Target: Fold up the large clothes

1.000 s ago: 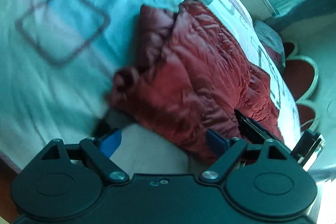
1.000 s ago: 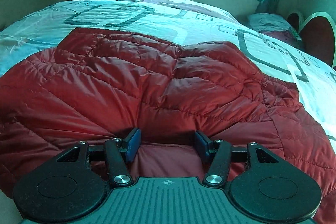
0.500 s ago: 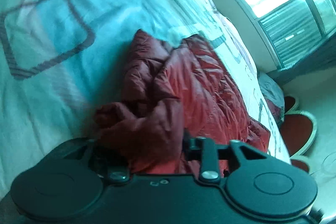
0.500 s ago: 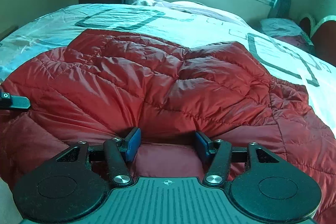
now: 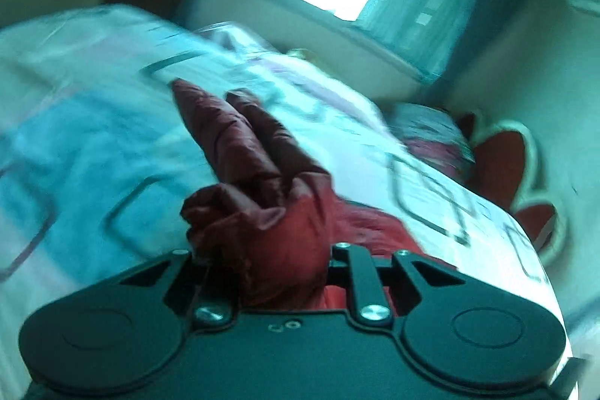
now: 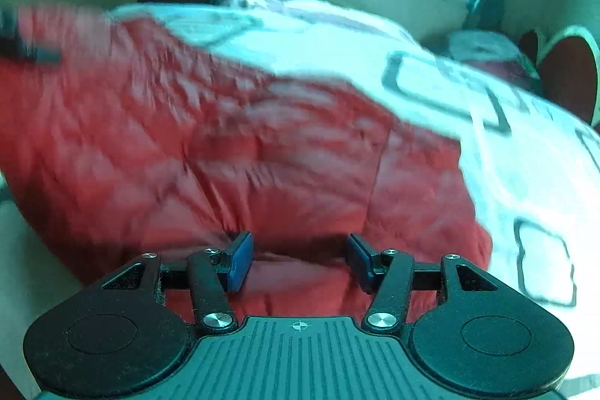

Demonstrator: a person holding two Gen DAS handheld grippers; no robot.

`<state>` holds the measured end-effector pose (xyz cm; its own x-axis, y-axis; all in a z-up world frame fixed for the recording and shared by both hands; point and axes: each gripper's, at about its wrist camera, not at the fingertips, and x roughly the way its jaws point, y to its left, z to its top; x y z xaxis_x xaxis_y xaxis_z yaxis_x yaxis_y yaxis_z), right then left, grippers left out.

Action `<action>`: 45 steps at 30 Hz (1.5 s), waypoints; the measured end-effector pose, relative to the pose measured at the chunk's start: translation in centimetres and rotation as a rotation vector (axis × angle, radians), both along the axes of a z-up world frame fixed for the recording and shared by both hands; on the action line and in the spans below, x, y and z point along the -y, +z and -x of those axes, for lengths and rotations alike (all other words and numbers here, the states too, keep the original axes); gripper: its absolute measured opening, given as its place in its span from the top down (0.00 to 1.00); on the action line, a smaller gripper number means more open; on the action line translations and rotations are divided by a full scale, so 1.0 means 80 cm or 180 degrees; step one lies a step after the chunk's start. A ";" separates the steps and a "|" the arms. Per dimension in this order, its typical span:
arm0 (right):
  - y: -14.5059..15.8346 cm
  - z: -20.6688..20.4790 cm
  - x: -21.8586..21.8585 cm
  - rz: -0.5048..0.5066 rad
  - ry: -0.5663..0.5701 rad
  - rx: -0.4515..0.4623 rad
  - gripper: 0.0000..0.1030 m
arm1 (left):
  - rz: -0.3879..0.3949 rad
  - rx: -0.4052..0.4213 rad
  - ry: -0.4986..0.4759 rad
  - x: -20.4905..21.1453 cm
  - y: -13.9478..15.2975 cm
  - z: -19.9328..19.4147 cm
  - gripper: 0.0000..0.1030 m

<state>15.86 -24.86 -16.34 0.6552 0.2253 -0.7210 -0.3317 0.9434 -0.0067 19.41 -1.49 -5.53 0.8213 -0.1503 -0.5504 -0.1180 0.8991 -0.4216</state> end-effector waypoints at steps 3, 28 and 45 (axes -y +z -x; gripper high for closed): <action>-0.013 -0.004 0.000 -0.0062 -0.0030 -0.0034 0.46 | -0.0094 0.0100 -0.0391 0.044 0.015 -0.011 0.82; 0.047 0.087 0.184 -0.0351 -0.1033 0.0108 0.46 | -0.0771 -0.0242 -0.2377 0.282 -0.061 -0.021 0.19; 0.134 0.034 0.158 -0.0748 -0.0710 0.0512 0.46 | -0.0325 -0.0192 -0.1295 0.167 -0.021 -0.033 0.27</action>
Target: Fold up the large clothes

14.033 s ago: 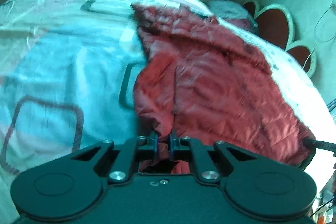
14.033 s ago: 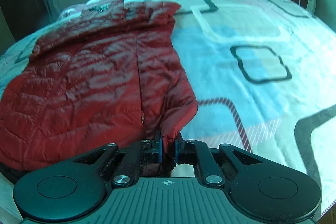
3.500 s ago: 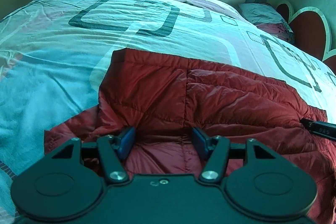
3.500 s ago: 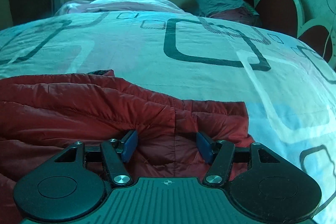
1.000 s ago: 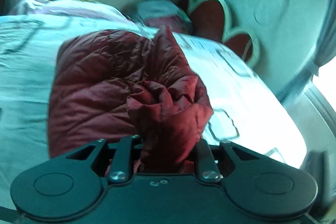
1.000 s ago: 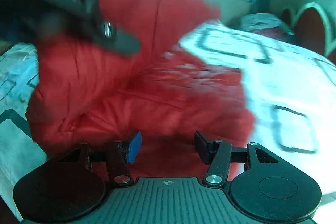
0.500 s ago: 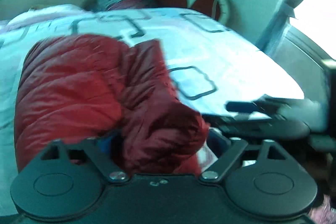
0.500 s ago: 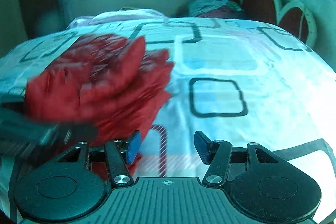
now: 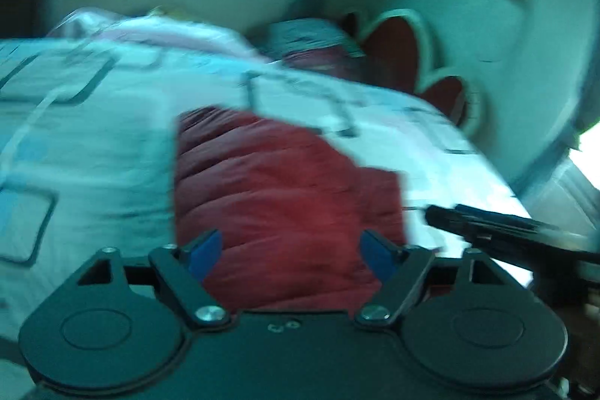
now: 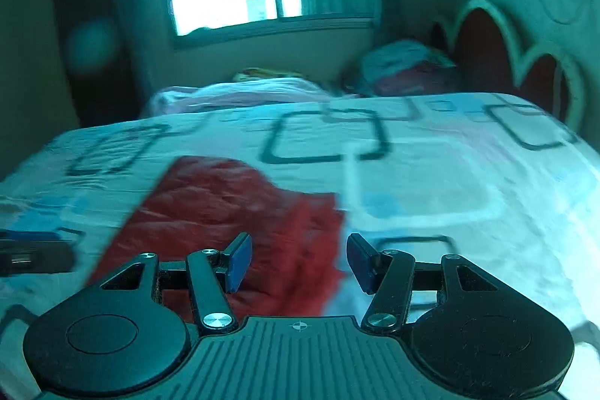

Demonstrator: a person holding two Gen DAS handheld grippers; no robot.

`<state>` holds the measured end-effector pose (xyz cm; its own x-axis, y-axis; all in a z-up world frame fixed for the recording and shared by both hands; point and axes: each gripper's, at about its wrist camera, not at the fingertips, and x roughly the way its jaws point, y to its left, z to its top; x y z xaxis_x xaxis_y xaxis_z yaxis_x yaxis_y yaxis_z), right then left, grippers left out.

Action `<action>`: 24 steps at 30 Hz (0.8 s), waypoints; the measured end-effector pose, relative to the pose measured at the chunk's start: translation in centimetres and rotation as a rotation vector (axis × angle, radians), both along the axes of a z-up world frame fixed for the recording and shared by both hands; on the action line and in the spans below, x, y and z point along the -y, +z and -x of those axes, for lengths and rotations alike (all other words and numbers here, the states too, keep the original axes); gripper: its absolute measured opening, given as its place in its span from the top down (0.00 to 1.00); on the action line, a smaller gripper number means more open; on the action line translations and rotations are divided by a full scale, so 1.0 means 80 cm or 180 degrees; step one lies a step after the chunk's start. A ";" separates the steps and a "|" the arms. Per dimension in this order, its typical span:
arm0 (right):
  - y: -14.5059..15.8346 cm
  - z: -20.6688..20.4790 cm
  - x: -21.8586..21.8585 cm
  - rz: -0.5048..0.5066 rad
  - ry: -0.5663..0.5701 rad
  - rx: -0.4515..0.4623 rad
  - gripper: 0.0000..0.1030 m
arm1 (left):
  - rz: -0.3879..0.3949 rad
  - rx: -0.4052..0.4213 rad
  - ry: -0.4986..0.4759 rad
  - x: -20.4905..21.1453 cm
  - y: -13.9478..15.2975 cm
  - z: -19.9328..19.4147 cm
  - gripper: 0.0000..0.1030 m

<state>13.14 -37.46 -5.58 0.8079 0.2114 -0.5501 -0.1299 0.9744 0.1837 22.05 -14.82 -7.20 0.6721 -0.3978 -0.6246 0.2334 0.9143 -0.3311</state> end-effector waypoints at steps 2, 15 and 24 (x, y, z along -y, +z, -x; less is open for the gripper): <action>-0.010 -0.002 -0.020 -0.0036 0.0163 -0.0082 0.46 | -0.0054 -0.0149 0.0052 0.001 -0.025 -0.006 0.31; -0.143 0.009 -0.013 0.0120 0.0238 -0.0804 0.46 | -0.0206 -0.0180 -0.0126 0.023 -0.082 -0.005 0.34; -0.069 -0.002 0.007 0.0127 0.0326 -0.0478 0.46 | -0.0413 -0.0216 0.0031 0.032 -0.045 -0.011 0.34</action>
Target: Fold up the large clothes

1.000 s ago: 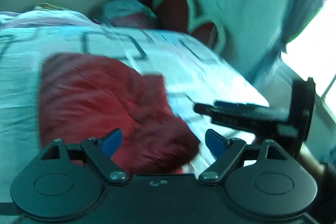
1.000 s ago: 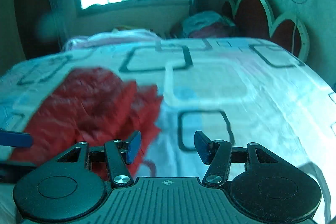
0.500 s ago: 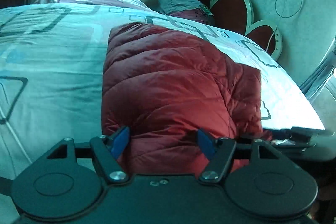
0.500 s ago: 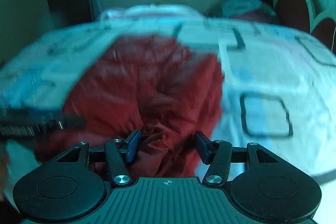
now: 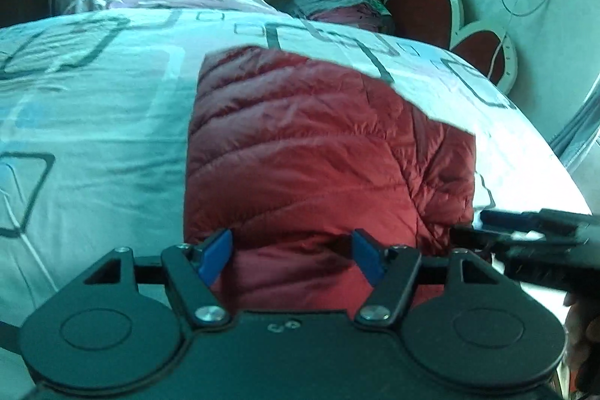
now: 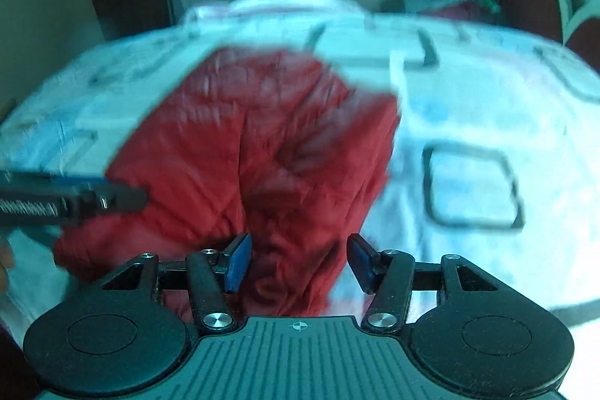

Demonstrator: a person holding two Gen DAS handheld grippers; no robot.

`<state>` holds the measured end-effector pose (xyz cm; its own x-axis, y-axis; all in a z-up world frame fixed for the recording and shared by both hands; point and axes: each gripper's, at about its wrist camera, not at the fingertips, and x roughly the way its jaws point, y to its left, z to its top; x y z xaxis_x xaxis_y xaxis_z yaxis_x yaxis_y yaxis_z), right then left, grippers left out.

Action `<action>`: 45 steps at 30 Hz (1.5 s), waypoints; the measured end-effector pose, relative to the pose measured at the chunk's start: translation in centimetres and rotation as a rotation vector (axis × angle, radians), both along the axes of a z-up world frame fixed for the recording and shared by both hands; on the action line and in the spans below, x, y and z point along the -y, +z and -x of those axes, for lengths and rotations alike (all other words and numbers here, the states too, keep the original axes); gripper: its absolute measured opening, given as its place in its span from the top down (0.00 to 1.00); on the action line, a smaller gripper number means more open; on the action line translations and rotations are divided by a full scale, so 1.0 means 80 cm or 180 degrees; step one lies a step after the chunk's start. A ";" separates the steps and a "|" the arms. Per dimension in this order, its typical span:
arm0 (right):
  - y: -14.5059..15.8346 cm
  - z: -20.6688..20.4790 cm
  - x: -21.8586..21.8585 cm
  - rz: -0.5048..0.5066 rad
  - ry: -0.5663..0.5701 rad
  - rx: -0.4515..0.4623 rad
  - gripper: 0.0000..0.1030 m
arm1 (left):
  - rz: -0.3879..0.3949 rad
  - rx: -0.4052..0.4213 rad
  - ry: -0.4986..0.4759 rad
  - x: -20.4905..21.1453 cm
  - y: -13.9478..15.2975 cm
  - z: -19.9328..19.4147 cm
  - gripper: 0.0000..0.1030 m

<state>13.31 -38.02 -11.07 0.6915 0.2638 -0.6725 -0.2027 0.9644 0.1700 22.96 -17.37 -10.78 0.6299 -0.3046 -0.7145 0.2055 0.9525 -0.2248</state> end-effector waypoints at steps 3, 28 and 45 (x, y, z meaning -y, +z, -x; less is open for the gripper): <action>0.021 -0.014 0.012 -0.0051 -0.0074 0.0196 0.46 | -0.0045 0.0112 0.0035 0.001 0.018 -0.005 0.34; -0.083 -0.154 -0.045 0.0869 -0.0555 0.0021 0.73 | -0.0064 0.0002 -0.0225 0.007 -0.048 -0.152 0.32; -0.020 -0.173 -0.036 0.0549 -0.0803 0.0117 0.72 | -0.0004 -0.0077 -0.0262 0.007 -0.026 -0.213 0.28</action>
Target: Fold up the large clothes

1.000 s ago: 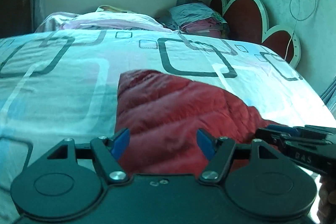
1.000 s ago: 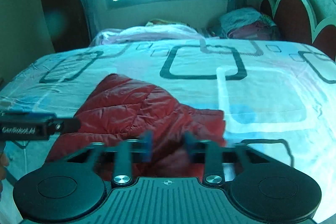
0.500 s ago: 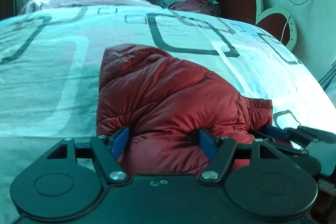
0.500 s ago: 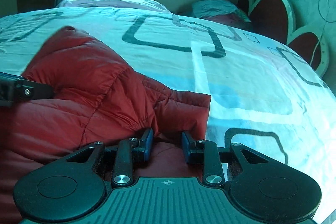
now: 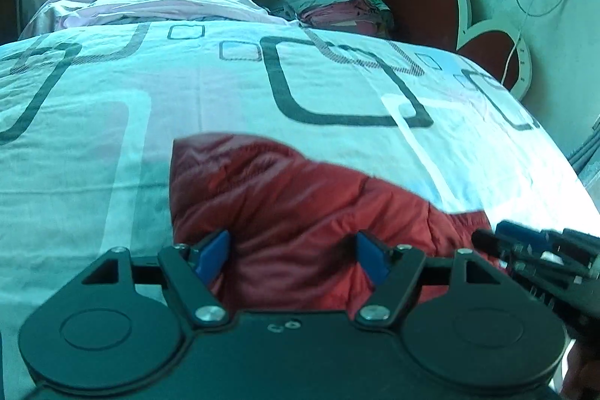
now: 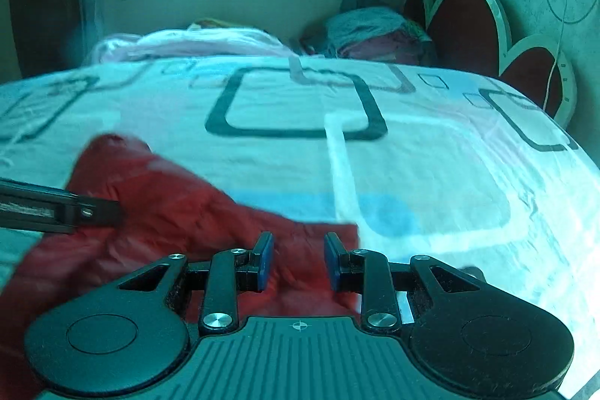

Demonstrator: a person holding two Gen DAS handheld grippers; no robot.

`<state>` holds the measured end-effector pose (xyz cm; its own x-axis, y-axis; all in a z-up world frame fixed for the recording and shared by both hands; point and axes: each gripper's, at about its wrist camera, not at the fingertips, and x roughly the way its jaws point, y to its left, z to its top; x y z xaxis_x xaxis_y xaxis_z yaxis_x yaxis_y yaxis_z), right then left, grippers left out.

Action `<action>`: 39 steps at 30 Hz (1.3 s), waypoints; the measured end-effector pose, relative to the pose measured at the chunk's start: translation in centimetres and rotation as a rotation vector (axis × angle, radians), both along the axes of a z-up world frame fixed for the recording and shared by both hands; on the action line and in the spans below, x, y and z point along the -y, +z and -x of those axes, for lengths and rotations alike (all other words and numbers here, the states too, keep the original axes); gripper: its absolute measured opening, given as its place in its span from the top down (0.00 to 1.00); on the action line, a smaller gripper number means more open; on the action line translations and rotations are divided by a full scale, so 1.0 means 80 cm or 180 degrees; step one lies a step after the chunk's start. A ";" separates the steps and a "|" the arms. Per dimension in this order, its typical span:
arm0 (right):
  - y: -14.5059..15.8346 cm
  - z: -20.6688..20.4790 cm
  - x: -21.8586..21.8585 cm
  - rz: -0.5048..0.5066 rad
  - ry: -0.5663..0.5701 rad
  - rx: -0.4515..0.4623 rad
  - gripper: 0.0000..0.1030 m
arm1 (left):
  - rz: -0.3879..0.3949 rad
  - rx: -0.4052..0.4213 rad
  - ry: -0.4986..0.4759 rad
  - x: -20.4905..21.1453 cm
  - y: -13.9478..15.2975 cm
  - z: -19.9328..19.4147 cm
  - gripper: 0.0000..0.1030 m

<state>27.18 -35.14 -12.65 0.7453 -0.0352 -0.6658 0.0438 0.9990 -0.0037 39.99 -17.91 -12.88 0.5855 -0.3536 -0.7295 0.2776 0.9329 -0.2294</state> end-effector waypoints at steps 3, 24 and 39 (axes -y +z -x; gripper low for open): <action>-0.027 -0.011 -0.005 0.0142 -0.0076 -0.0193 0.72 | -0.0065 -0.0001 -0.0057 0.004 -0.010 -0.010 0.24; 0.038 0.126 0.006 -0.0239 -0.0125 -0.0071 0.72 | 0.0229 -0.0121 -0.0465 -0.069 0.035 0.100 0.24; -0.003 0.180 0.021 -0.0631 0.0255 -0.0463 0.72 | 0.0410 -0.0617 -0.0158 -0.074 -0.009 0.148 0.23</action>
